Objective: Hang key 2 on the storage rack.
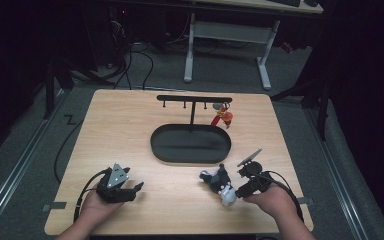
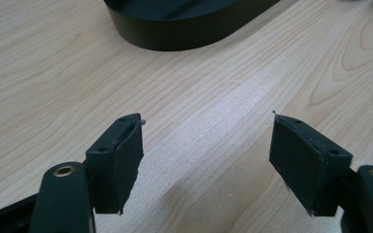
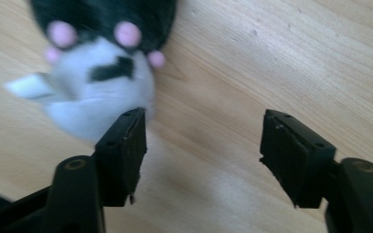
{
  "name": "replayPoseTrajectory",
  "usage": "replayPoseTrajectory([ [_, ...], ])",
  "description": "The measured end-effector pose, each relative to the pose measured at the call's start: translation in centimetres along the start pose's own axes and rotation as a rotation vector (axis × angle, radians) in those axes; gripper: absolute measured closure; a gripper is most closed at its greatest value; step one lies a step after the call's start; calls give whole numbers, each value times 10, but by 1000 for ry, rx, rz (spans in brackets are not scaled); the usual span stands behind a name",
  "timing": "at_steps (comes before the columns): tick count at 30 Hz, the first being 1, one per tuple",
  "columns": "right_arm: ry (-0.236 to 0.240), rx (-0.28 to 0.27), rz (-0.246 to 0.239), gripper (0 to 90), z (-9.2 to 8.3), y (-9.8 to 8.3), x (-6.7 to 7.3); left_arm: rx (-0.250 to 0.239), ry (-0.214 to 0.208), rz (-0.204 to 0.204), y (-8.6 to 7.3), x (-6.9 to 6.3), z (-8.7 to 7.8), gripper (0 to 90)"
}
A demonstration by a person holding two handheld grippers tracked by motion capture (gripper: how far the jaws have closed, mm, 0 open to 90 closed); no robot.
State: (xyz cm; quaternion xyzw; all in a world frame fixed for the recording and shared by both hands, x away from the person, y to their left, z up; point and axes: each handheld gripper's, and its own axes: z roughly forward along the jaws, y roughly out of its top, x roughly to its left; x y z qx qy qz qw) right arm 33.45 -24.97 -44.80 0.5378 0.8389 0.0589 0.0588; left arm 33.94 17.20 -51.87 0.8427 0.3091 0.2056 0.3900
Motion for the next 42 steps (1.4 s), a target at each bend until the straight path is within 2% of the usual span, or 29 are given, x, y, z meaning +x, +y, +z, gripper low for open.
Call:
replayPoseTrajectory([
  [2,10,-14,9,239,-5,2,2,-1,2,-1,0,-1,0,285],
  [6,25,-15,-6,225,-13,4,10,-3,1,1,1,-3,1,285],
  [8,19,-24,-27,225,-17,5,13,-1,-13,8,1,-4,3,284],
  [10,27,-36,-22,225,-22,5,20,-4,-23,16,1,-6,3,283],
  [13,39,-32,-48,222,-23,7,30,-13,-31,23,1,-8,2,283],
  [16,50,-15,-52,219,-17,10,39,-21,-36,25,2,-8,0,280],
  [18,45,-4,-75,217,-10,14,41,-18,-41,25,2,-7,0,276],
  [23,57,25,-81,215,6,21,46,-10,-44,25,0,-7,1,273],
  [27,50,43,-82,210,16,24,45,-11,-43,27,-1,-7,0,273],
  [30,67,49,-68,217,29,29,43,-14,-40,20,-2,-7,-3,273],
  [32,60,58,-75,231,34,30,45,-17,-40,19,-2,-7,-5,273],
  [33,55,64,-99,233,37,31,46,-24,-37,18,-2,-7,-6,273],
  [35,42,65,-109,243,40,32,48,-30,-35,19,0,-7,-6,273],
  [38,32,63,-84,275,41,33,51,-25,-37,20,-1,-7,-5,273],
  [39,27,53,-118,285,43,34,49,-20,-37,22,-2,-7,-5,273],
  [40,27,52,-115,297,43,34,49,-20,-34,24,-2,-6,-4,273],
  [41,26,60,-80,312,44,33,51,-20,-33,25,-2,-6,-5,275],
  [42,25,58,-79,321,45,33,50,-26,-31,21,-2,-6,-5,277],
])
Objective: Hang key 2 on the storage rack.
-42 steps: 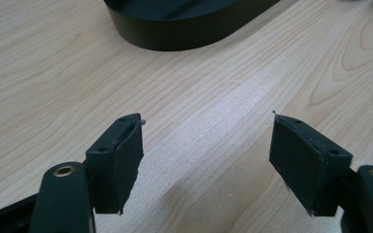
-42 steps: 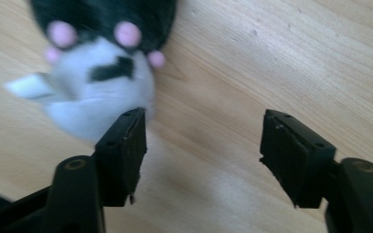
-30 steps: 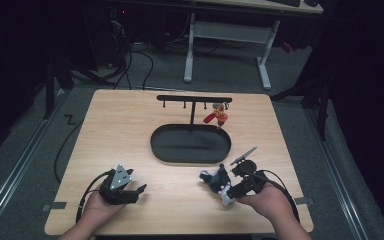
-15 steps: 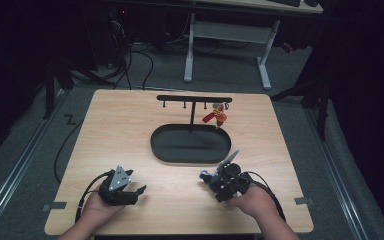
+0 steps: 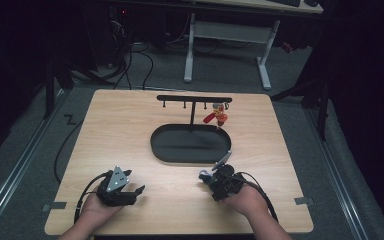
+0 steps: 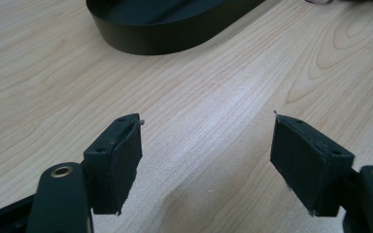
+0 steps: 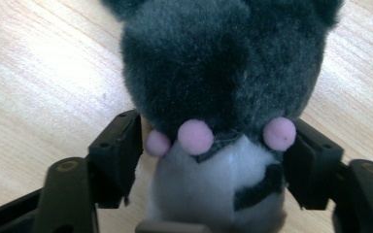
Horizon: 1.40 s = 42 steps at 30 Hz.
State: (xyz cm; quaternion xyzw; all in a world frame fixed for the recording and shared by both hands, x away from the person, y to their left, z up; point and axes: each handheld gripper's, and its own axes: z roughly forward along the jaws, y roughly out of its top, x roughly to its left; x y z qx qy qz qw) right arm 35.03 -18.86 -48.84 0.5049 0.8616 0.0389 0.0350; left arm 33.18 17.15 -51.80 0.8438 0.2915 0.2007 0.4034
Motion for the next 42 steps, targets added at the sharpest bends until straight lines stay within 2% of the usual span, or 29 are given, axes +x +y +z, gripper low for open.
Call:
replayPoseTrajectory([
  [2,-2,-10,-27,376,3,0,-1,-4,1,2,1,0,0,279],
  [4,4,-26,-17,433,3,-1,-1,-3,-2,6,1,-2,1,280],
  [7,9,-32,-15,456,2,-2,-1,-3,-4,8,2,-3,1,280],
  [9,23,-25,-4,461,0,-3,0,-6,-5,3,3,-3,1,280],
  [11,15,-31,-37,464,-2,-3,-1,-7,-6,0,3,-2,1,280],
  [15,12,-36,-21,464,-11,-4,-2,-5,-2,4,3,-2,2,281],
  [18,19,-57,-6,464,-18,-5,-7,-6,-1,4,3,-3,1,284],
  [22,24,-57,8,465,-25,-6,-13,-9,0,5,4,-3,0,284],
  [29,35,-35,-17,464,-37,-7,-17,2,0,2,2,-3,1,284],
  [34,35,-42,-1,464,-46,-8,-21,5,-1,5,1,-4,1,285],
  [38,26,-69,17,465,-60,-9,-29,7,-1,10,1,-5,-1,285],
  [42,30,-62,19,465,-71,-6,-31,6,1,3,1,-4,0,286],
])
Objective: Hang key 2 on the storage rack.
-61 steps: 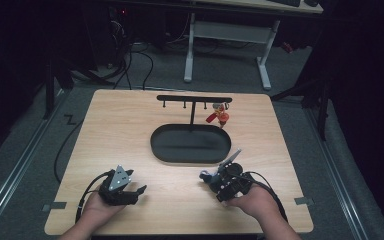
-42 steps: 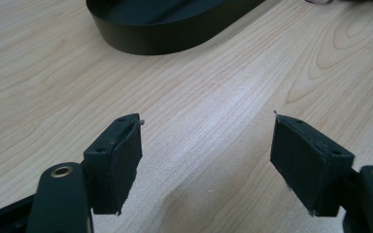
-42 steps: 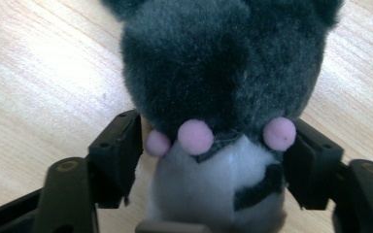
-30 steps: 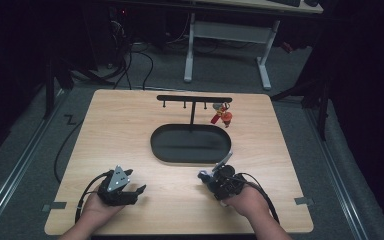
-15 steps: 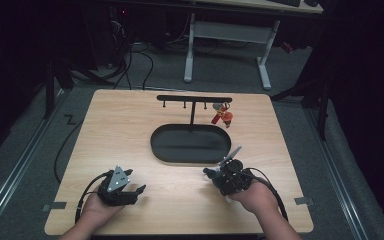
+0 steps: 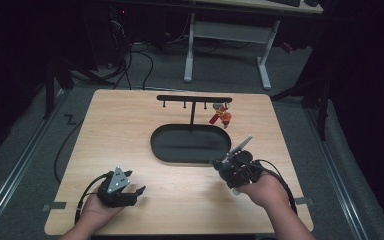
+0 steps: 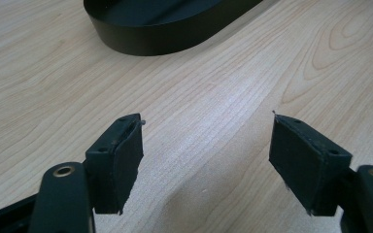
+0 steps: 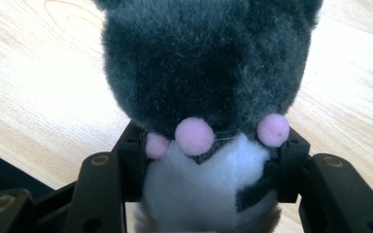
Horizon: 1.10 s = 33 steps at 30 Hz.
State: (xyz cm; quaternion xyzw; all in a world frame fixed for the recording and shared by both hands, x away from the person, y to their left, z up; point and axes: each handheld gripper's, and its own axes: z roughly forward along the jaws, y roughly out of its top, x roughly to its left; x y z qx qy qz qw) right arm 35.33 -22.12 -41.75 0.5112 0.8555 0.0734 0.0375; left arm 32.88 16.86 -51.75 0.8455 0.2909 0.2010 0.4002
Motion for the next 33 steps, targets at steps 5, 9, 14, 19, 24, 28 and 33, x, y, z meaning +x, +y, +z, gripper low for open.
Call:
replayPoseTrajectory([
  [5,15,1,-1,467,-10,7,-1,5,0,5,0,0,2,286],
  [9,15,-11,17,466,-22,19,-2,7,-7,9,0,-1,2,286],
  [14,6,-31,28,467,-30,31,0,-1,-13,9,2,-2,3,287],
  [19,14,-21,6,468,-34,41,1,-3,-16,11,2,-2,3,287],
  [24,32,-15,23,468,-40,52,0,-5,-18,8,4,-1,5,288],
  [28,32,-14,37,468,-48,62,-2,-5,-23,21,4,-2,5,288],
  [33,28,-8,26,468,-60,77,0,-6,-27,12,5,0,5,288],
])
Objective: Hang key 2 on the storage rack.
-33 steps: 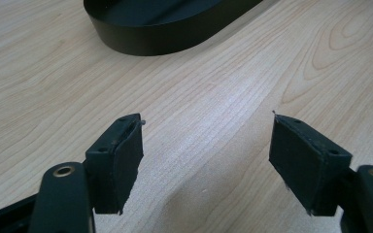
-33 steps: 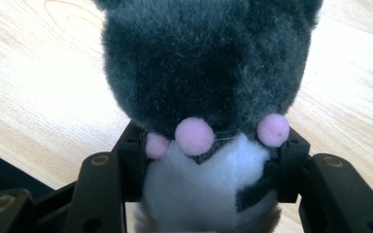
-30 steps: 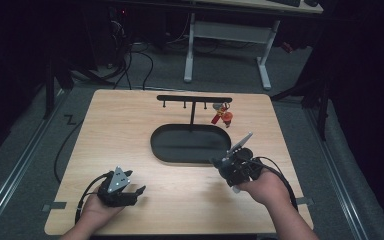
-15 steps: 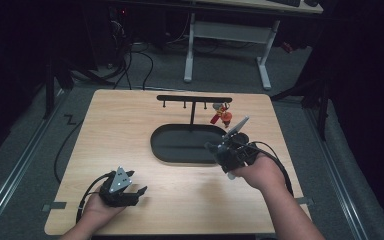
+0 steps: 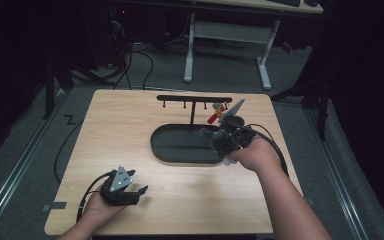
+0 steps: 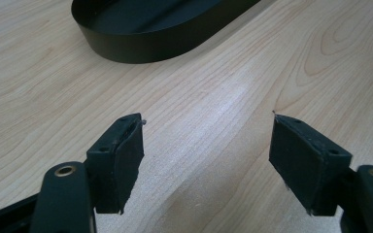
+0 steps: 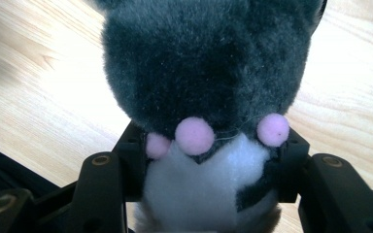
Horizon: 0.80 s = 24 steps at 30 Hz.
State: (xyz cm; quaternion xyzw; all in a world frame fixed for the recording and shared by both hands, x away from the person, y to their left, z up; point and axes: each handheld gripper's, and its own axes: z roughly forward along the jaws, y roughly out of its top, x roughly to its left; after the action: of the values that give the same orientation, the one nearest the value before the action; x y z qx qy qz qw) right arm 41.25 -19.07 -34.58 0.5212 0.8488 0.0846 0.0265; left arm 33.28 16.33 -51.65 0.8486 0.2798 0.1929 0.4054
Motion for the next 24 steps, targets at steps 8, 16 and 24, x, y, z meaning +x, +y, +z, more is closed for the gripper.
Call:
replayPoseTrajectory([
  [8,-24,5,6,468,-9,17,1,-6,-1,10,1,0,0,289],
  [16,-19,-9,23,468,-14,31,-4,-11,11,-15,-1,5,-4,289],
  [24,-28,-21,39,468,-17,45,-8,-6,11,-9,-2,4,-4,290],
])
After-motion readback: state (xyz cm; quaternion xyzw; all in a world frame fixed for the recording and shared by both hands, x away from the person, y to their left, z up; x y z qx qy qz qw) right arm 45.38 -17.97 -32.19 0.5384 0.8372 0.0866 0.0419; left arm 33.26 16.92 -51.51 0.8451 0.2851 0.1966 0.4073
